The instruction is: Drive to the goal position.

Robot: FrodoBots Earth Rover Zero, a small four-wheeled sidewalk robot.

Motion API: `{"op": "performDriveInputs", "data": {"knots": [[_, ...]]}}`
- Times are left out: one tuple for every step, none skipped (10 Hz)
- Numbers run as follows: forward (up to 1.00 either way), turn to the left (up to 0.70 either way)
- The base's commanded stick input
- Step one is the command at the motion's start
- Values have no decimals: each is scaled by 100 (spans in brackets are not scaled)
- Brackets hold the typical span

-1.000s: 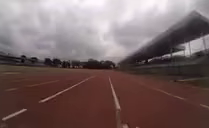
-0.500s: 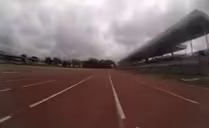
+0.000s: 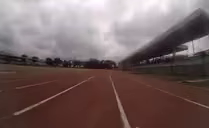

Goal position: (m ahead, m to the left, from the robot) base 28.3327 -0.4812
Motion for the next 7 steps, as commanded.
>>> {"op": "performDriveInputs", "data": {"knots": [[70,0],[70,0],[70,0],[70,0],[70,0],[70,0],[70,0]]}}
